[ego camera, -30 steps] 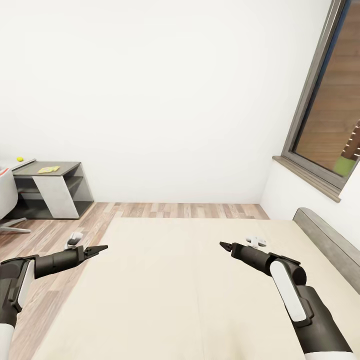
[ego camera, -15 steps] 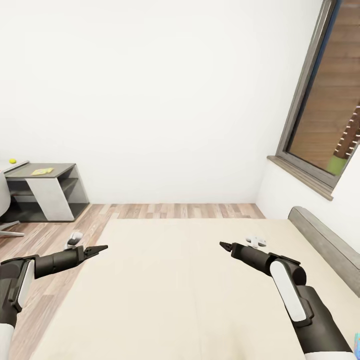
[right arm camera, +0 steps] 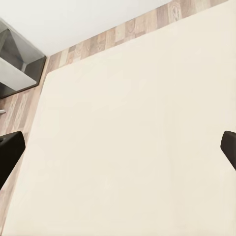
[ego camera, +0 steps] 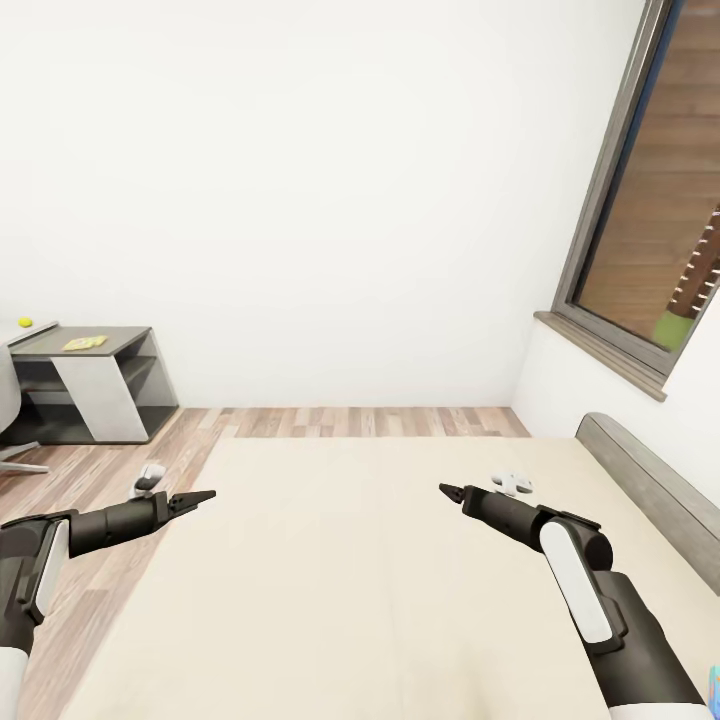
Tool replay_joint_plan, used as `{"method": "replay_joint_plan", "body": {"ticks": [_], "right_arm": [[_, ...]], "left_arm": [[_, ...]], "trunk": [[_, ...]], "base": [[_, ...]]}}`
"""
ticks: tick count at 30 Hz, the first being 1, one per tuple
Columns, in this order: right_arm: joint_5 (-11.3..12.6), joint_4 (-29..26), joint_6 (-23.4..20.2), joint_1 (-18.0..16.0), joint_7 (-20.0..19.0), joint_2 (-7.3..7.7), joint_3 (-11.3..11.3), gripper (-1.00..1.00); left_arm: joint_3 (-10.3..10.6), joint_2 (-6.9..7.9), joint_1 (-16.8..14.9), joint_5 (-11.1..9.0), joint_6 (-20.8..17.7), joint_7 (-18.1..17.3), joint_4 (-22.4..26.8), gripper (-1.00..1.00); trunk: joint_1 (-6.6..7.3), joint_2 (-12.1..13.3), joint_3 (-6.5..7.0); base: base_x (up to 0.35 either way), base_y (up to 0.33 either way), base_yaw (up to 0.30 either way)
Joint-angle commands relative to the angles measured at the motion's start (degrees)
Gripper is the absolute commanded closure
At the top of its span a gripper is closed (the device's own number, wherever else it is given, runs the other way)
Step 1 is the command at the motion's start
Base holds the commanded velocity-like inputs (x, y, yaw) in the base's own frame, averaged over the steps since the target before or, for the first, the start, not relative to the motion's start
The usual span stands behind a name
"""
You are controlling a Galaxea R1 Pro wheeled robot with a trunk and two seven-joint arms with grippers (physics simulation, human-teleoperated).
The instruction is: Put all the toys in the child's room - the three board games (two on the bed and one on the table), the two jigsaw puzzles on the table, and the tennis ball on the table - inside the toy box on the table in the child's room.
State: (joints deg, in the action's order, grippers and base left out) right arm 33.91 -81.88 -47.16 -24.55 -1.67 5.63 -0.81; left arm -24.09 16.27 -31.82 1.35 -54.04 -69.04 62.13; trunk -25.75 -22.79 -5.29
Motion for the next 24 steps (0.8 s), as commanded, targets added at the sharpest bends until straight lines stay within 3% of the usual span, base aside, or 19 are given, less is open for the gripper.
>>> {"method": "replay_joint_plan", "body": {"ticks": [1,24], "right_arm": [[-0.1,0.0,-0.3,-0.1,-0.2,0.0,-0.1,-1.0],[-0.2,0.0,-0.3,-0.1,-0.2,0.0,-0.1,-1.0]], "left_arm": [[-0.1,-0.01,-0.1,0.1,-0.5,-0.3,0.0,-1.0],[-0.1,-0.01,0.0,0.1,-0.6,-0.2,0.0,-1.0]], "trunk": [[-0.04,-0.1,-0.13],[-0.04,-0.1,-0.13]], "base": [[0.0,0.0,-0.001],[0.0,-0.02,0.0]]}}
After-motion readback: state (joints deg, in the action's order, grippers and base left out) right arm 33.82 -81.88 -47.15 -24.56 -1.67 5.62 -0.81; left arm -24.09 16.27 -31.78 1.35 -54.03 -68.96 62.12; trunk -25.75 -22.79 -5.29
